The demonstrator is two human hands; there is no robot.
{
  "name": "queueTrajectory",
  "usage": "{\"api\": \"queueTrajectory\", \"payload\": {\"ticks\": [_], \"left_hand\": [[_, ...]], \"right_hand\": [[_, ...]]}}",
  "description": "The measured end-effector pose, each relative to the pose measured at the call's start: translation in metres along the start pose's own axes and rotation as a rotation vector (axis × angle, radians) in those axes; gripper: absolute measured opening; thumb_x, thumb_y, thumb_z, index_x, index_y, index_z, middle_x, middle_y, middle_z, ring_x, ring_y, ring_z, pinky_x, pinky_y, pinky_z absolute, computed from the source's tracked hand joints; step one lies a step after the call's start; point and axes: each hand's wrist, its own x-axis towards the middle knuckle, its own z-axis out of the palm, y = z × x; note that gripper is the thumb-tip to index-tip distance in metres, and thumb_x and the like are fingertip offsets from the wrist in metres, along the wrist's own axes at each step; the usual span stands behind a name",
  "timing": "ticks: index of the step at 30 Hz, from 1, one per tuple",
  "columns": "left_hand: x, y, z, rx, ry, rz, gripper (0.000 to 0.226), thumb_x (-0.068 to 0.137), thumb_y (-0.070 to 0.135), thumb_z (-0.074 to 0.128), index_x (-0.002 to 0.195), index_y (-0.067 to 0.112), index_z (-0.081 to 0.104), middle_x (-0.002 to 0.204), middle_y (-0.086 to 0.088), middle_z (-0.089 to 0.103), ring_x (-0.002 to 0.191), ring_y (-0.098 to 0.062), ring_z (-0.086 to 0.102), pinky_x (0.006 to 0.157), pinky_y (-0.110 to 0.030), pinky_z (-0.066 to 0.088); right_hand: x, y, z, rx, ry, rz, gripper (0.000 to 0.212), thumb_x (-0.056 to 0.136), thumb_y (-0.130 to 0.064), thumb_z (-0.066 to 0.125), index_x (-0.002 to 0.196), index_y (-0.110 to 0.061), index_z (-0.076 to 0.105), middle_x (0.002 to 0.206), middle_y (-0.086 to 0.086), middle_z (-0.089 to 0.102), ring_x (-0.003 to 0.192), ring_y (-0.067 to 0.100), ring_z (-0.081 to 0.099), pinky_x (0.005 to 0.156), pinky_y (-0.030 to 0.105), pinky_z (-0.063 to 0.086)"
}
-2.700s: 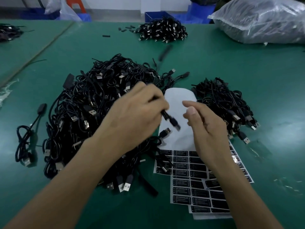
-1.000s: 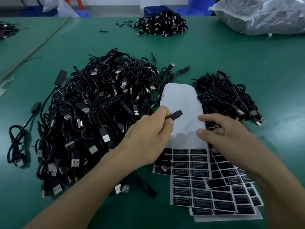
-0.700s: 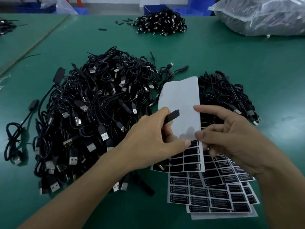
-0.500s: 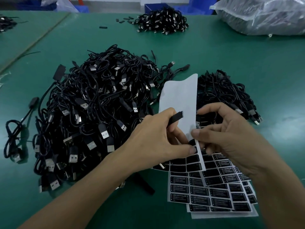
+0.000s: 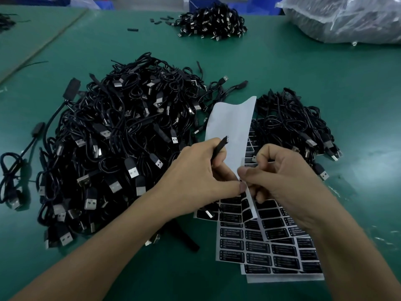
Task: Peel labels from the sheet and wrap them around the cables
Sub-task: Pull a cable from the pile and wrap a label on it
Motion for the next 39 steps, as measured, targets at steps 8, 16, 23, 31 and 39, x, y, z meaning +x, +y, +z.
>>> {"api": "queueTrajectory", "payload": {"ticks": [8,16,23,31,39], "left_hand": [[0.001,0.000,0.000,0.007,-0.005,-0.041,0.050,0.071,0.027,0.083,0.075,0.022,0.033,0.075,0.009,0.076,0.070,-0.023,0.071,0.071,-0.054,0.058],[0.003,-0.004,-0.002,0.008,0.001,-0.028,0.044,0.075,0.018,0.076,0.075,0.022,0.032,0.075,0.009,0.076,0.074,-0.031,0.071,0.071,-0.054,0.058],[0.008,-0.012,-0.003,-0.083,0.182,-0.052,0.039,0.069,0.014,0.068,0.069,0.030,0.032,0.066,-0.004,0.071,0.067,-0.031,0.068,0.074,-0.054,0.059],[0.014,-0.015,-0.004,-0.266,0.289,-0.108,0.040,0.068,0.015,0.072,0.073,0.022,0.033,0.059,-0.004,0.068,0.058,-0.019,0.071,0.058,-0.040,0.048],[0.013,-0.012,-0.004,-0.248,0.259,-0.101,0.043,0.071,0.020,0.074,0.075,0.020,0.032,0.065,-0.008,0.072,0.058,-0.019,0.071,0.061,-0.044,0.049]], "right_hand": [[-0.002,-0.002,0.006,0.013,0.027,-0.001,0.040,0.086,0.003,0.071,0.067,-0.014,0.040,0.054,0.016,0.062,0.043,0.017,0.059,0.041,0.021,0.049],[-0.001,-0.003,0.001,-0.013,0.013,0.029,0.037,0.087,0.004,0.070,0.071,-0.013,0.041,0.056,0.014,0.064,0.045,0.015,0.059,0.040,0.019,0.044],[-0.003,-0.003,-0.023,-0.378,0.132,-0.009,0.020,0.082,-0.008,0.075,0.074,-0.014,0.057,0.048,-0.003,0.058,0.039,0.003,0.047,0.045,0.022,0.040],[-0.010,-0.004,0.002,-0.773,0.249,-0.561,0.009,0.077,-0.034,0.077,0.081,-0.029,0.071,0.065,-0.012,0.050,0.059,0.005,0.048,0.053,0.012,0.036],[-0.007,0.005,0.023,-0.873,0.321,-0.604,0.011,0.078,-0.018,0.083,0.087,-0.016,0.076,0.072,-0.011,0.046,0.061,0.000,0.044,0.055,0.014,0.030]]}}
